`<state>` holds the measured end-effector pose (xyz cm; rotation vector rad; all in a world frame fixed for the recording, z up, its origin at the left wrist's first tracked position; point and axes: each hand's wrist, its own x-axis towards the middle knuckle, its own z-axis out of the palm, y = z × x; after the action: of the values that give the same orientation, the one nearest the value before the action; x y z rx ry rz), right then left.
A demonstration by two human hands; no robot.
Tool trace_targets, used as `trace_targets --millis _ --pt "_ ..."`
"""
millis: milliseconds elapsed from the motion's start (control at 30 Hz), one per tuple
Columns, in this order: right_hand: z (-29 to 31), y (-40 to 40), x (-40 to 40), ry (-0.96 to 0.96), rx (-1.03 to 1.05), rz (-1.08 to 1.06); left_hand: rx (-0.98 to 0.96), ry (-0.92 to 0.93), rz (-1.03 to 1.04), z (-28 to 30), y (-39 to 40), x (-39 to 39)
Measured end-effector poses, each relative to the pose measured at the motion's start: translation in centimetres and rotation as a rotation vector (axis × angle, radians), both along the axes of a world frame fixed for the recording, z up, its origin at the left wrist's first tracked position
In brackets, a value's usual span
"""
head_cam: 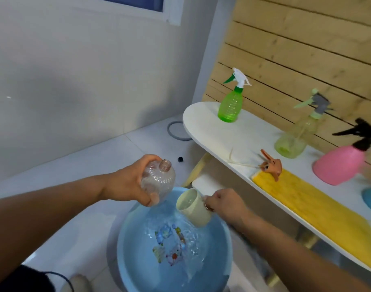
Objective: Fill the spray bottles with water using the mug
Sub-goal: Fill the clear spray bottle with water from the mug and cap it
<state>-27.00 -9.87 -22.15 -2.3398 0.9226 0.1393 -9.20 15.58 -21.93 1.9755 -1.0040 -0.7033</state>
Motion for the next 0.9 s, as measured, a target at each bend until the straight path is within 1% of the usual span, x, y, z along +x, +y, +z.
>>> trace_targets --millis 133,233,333,467,600,767,900 --pt "6.0 0.1 -1.2 -0.197 0.048 -0.033 0.021 -0.029 0.024 0.1 0.1 -0.6" --pt "9.6 0.5 -1.7 -0.313 0.107 -0.02 0.057 -0.063 0.042 -0.2 0.5 -0.9" --pt "12.2 1.4 -2.5 -0.375 0.068 -0.009 0.09 -0.094 0.038 -0.5 0.7 -1.3" --pt "13.4 2.0 -2.8 -0.433 -0.007 0.037 0.097 -0.12 0.013 -0.4 0.0 -2.1" --pt "13.2 2.3 -2.6 -0.435 -0.128 0.05 0.095 -0.124 -0.012 -0.1 -1.1 -2.8" --pt "13.5 2.9 -2.5 -0.445 -0.233 0.073 0.108 -0.121 -0.028 0.1 -1.9 -3.3" --pt "13.9 3.1 -2.6 -0.471 -0.27 0.086 0.119 -0.127 -0.031 0.2 -2.2 -3.4"
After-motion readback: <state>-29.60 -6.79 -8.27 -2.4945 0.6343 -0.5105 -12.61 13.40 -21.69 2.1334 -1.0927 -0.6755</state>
